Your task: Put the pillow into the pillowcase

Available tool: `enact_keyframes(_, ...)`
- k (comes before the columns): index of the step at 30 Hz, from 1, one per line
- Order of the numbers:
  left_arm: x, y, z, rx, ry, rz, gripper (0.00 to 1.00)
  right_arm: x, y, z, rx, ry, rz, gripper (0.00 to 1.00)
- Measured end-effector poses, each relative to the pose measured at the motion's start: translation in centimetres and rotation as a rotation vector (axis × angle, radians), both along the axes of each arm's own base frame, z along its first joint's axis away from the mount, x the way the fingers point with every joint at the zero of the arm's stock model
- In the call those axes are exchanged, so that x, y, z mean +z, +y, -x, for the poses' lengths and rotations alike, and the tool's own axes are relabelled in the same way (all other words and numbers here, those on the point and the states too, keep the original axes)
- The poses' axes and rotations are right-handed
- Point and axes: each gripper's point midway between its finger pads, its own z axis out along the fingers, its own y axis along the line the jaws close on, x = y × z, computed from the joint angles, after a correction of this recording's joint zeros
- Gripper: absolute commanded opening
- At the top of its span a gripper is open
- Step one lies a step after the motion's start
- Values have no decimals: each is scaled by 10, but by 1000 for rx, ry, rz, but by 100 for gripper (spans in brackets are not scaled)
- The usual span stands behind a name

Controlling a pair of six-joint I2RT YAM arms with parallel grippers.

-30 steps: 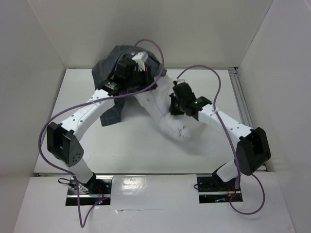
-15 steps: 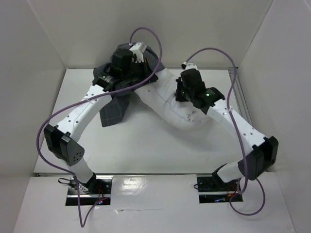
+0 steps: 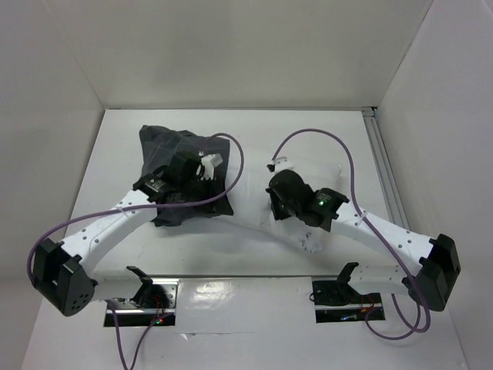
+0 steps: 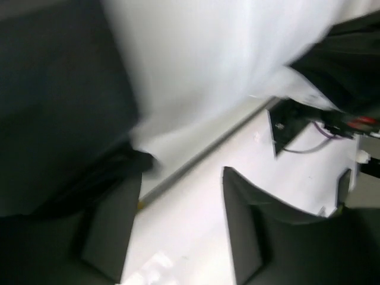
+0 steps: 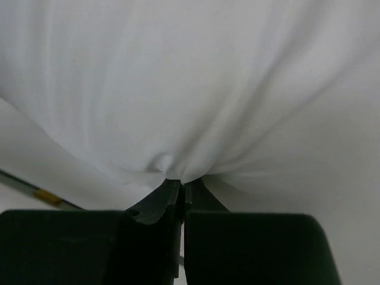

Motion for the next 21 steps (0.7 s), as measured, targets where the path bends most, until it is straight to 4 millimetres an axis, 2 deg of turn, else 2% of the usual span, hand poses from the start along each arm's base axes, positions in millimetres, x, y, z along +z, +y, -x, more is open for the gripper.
enact_keyframes(1, 3, 2, 7, -13, 5, -4, 77, -5, 3, 8, 19, 19, -5, 1)
enact_keyframes(2, 12, 3, 12, -26, -3, -4, 82, -7, 5, 12, 31, 31, -16, 11)
enact_keyframes(3, 26, 2, 13, -39, -28, 6, 85, -4, 7, 12, 29, 29, -29, 47)
enact_keyframes(4, 43, 0, 11, -46, -60, 19, 87, -1, 7, 12, 23, 24, -42, 64)
enact_keyframes(6, 88, -4, 3, -61, -159, 60, 85, 10, 8, 9, 17, 3, -54, 84)
enact_keyframes(8, 128, -6, -5, -73, -260, 97, 79, 28, 9, 1, -4, -40, -72, 90)
enact_keyframes(9, 147, -7, -10, -76, -307, 115, 68, 41, 9, -5, -22, -72, -83, 92)
enact_keyframes(11, 171, -8, -21, -71, -367, 125, 57, 67, 7, -16, -63, -139, -104, 98)
enact_keyframes(12, 180, -9, -31, -63, -389, 122, 57, 81, 5, -21, -88, -175, -116, 100)
enact_keyframes(13, 185, -8, -43, -44, -410, 107, 61, 94, 2, -27, -116, -208, -125, 100)
enact_keyframes(15, 189, -9, -78, 21, -426, 55, 67, 118, -12, -42, -199, -267, -135, 100)
enact_keyframes(18, 178, -12, -142, 133, -436, -55, 76, 130, -50, -81, -354, -285, -130, 100)
enact_keyframes(20, 162, -14, -186, 197, -444, -139, 80, 125, -86, -110, -457, -260, -137, 100)
enact_keyframes(21, 147, -11, -203, 230, -423, -202, 80, 117, -108, -122, -506, -232, -144, 100)
